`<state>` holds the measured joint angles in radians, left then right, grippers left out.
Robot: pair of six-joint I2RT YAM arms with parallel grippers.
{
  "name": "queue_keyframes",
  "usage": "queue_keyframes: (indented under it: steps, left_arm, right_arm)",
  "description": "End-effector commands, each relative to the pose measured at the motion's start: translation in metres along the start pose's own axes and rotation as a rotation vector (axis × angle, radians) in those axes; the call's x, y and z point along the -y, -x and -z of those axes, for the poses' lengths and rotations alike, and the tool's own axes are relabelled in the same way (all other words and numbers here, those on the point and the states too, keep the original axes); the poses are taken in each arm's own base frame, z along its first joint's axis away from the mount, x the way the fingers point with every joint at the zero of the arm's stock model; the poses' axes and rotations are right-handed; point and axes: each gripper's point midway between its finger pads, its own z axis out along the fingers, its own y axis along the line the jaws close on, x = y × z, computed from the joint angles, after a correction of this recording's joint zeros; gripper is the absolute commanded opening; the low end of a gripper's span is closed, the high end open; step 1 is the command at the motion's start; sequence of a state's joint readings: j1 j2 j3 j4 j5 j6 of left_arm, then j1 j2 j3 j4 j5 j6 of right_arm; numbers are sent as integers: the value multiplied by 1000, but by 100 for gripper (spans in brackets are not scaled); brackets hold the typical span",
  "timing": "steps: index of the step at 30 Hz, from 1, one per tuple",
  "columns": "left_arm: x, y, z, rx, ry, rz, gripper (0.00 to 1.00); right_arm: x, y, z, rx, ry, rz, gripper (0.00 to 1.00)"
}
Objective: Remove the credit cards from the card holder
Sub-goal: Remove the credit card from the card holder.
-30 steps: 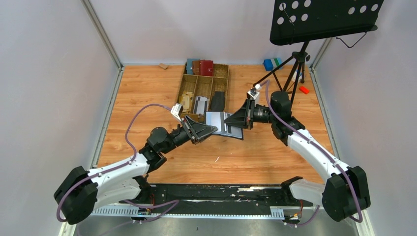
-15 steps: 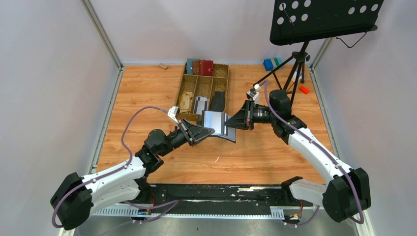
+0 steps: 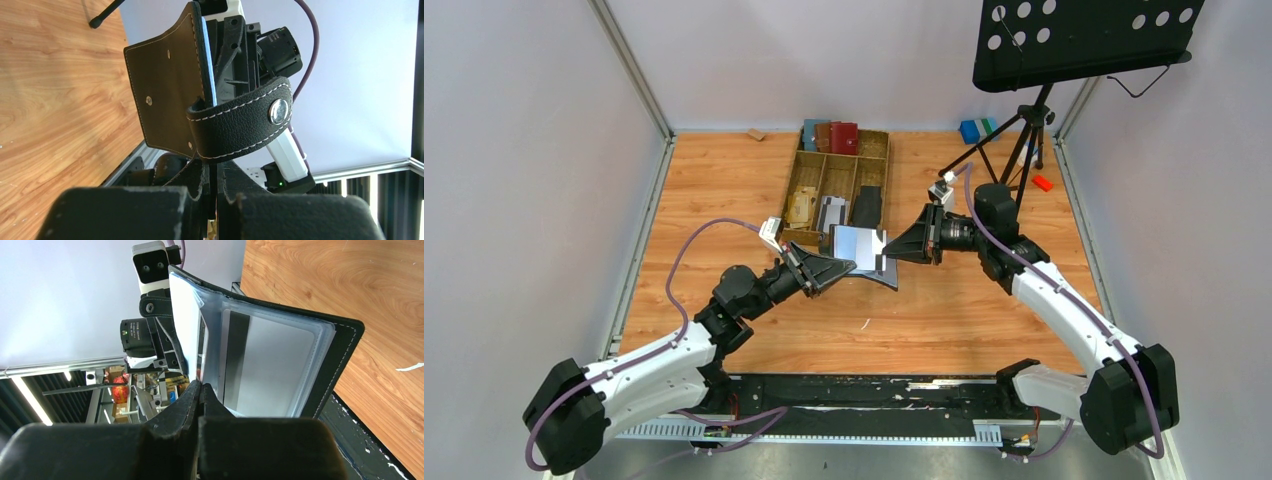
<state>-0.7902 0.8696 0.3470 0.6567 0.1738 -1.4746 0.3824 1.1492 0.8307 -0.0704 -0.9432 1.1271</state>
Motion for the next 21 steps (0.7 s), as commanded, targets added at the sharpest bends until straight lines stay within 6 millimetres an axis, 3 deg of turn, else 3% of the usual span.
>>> queue_keyframes:
  steps: [1,3,14,21]
  left_arm:
    - [15,5,-2,20,-52,-29,0]
    - [17,3,-4,3,-58,-30,0]
    - [37,4,-6,-1,-138,-34,0]
    - [46,5,-5,6,-187,-24,0]
  right_arm:
    - [-12,2,3,16,40,47,0]
    - [-12,1,3,14,43,43,0]
    - [-17,2,3,28,99,46,25]
    - [-20,3,3,30,111,55,31]
